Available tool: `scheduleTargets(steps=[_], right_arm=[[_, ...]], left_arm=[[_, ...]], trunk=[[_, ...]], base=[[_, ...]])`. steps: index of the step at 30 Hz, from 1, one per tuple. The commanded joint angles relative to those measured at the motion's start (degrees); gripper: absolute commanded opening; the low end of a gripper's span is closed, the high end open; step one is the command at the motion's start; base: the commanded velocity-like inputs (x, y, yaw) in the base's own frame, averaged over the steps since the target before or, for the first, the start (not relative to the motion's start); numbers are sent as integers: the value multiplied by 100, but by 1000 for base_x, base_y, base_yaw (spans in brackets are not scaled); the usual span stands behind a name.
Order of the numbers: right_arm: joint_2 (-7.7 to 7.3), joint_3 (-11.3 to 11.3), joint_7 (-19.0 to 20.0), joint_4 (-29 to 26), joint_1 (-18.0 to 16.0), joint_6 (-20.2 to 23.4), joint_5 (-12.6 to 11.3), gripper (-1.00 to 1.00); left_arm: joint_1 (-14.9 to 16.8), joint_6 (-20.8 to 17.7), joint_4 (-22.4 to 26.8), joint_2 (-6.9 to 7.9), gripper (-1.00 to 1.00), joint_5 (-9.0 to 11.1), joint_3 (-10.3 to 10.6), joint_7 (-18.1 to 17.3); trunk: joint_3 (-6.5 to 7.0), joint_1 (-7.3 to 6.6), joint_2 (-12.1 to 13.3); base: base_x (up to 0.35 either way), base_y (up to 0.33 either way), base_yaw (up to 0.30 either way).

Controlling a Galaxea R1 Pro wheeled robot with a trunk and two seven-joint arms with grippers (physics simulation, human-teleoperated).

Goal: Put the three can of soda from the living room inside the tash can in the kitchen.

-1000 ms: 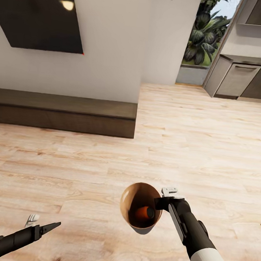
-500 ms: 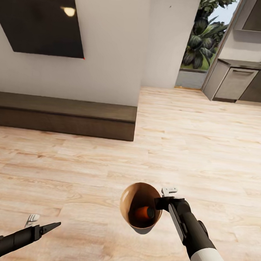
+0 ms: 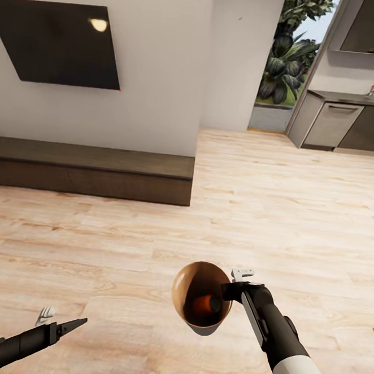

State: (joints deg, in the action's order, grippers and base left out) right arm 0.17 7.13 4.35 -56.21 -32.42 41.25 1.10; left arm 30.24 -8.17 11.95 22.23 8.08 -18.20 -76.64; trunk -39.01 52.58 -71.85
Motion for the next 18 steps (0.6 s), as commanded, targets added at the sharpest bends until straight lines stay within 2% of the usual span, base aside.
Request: scheduleTargets(steps=[1,11,18], right_arm=[[1,-1,31,-2,-1,1,-64,-100],[1,-1,31,0,-1,-18,-64,-100],[1,1,31,5,-1,-222,-61,-100]], left_arm=[[0,0,0,0,100,0,0,0],[0,0,0,-2,100,1,0,0],[0,0,0,1,100,1,0,0]], trunk=[[10,0,0],[106,0,0],[173,0,0]], base=[[0,0,-65],[0,0,-68],[0,0,-64]])
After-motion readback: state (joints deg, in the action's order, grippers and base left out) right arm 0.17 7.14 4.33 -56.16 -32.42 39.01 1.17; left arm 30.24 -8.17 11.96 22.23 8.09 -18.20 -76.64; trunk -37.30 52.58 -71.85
